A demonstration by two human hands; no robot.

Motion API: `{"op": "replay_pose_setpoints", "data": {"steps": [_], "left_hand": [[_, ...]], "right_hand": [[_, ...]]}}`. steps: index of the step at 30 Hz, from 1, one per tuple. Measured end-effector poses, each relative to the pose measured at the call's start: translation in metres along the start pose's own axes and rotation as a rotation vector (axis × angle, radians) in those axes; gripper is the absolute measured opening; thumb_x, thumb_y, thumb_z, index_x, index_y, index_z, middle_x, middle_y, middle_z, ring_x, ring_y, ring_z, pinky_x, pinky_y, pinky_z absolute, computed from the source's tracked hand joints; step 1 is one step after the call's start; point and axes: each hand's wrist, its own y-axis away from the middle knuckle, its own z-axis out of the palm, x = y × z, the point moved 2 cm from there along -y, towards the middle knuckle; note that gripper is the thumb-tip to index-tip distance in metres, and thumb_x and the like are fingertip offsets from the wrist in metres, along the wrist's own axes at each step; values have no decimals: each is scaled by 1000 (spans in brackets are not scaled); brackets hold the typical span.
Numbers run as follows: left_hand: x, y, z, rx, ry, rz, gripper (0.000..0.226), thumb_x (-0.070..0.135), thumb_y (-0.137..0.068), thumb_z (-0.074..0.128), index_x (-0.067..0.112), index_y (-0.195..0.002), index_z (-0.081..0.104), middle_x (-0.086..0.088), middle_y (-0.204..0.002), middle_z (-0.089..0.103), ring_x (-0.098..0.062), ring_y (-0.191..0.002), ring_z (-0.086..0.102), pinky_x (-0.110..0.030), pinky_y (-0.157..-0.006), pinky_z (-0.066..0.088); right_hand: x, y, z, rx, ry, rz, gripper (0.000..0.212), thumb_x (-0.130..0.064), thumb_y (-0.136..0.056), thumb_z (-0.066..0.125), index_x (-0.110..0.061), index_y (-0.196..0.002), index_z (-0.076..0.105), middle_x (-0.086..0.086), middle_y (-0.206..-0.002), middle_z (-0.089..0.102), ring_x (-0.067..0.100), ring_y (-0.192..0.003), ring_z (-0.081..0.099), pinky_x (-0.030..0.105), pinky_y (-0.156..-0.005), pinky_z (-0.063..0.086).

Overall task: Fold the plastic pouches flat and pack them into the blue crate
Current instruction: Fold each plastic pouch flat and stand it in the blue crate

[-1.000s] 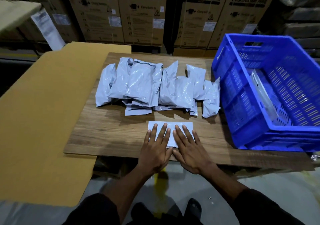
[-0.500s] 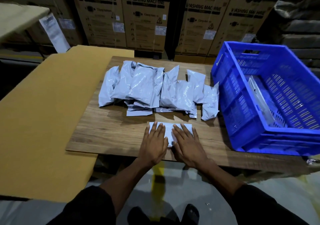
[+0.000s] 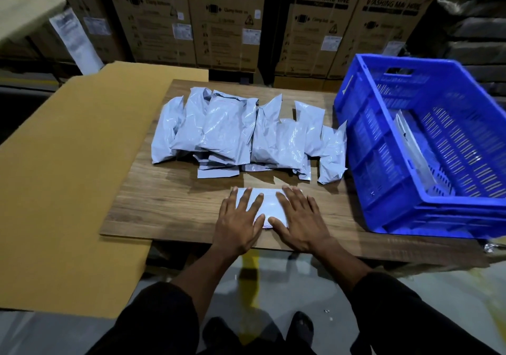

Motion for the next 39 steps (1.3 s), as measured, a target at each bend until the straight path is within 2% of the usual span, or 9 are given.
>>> {"op": "replay_pose_setpoints", "data": {"steps": [6, 11, 16, 19, 23, 26, 31, 35, 39], "left_hand": [[-6, 3, -3, -13, -35, -8, 57, 57, -105, 28, 33, -155, 41, -3, -162, 38, -36, -152, 25, -58, -117, 24], [-10, 1, -8, -78, -11, 26, 60, 59, -104, 25, 31, -155, 40, -2, -162, 37, -34, -152, 27, -59, -115, 30], [-10, 2, -13, -112, -41, 7, 89, 78, -95, 24, 15, -157, 35, -11, -165, 30, -36, -151, 26, -67, -112, 24], [-8, 6, -17, -101, -128, 68, 80, 66, -92, 40, 11, -149, 47, -11, -159, 41, -34, -147, 37, -68, -115, 20], [-8, 1, -14, -192, -172, 65, 66, 58, -95, 35, 13, -139, 58, -7, -146, 57, -30, -134, 52, -58, -107, 39], [-11, -3, -13, -231, -175, 53, 65, 55, -97, 40, 13, -145, 53, -7, -151, 52, -30, -139, 48, -54, -107, 43], [-7, -3, -17, -209, -190, 61, 75, 60, -98, 38, 14, -158, 33, -6, -166, 28, -30, -153, 26, -58, -119, 23], [-7, -6, -17, -107, -272, 94, 52, 33, -91, 57, 17, -140, 59, -7, -150, 54, -32, -138, 49, -60, -108, 40], [-11, -8, -22, 26, -214, 129, 57, 12, -83, 41, 18, -134, 65, -10, -143, 59, -39, -134, 53, -62, -105, 42]], "right_hand": [[7, 5, -10, -77, 35, -90, 97, -82, -88, 18, -21, -160, 1, 6, -168, -3, 22, -154, -9, 51, -122, -2], [12, 14, -18, 62, 174, -463, 61, -47, -101, 42, -18, -154, 34, 9, -163, 25, 32, -152, 20, 50, -122, 20], [11, 6, -15, 27, 114, -481, 48, -35, -103, 35, -14, -145, 46, 12, -159, 35, 38, -143, 38, 50, -108, 43], [9, 4, -18, 26, 99, -448, 49, -38, -102, 37, -13, -141, 53, 9, -156, 41, 36, -137, 47, 47, -100, 51], [7, 10, -15, 61, 133, -476, 49, -42, -102, 42, -14, -141, 53, 9, -156, 41, 35, -140, 43, 48, -107, 45], [7, 11, -12, 86, 196, -467, 47, -41, -101, 42, -16, -141, 52, 9, -155, 42, 37, -140, 42, 51, -108, 43], [0, 9, -12, 177, 171, -453, 42, -35, -100, 43, -12, -131, 60, 12, -145, 54, 43, -125, 56, 53, -93, 54], [-6, 12, -18, 353, 111, -468, 42, -33, -100, 41, -11, -127, 63, 10, -142, 57, 42, -117, 62, 51, -81, 59], [-4, 24, -19, 428, 251, -692, 41, -25, -106, 38, -21, -146, 46, -1, -157, 42, 41, -140, 42, 65, -102, 42]]}}
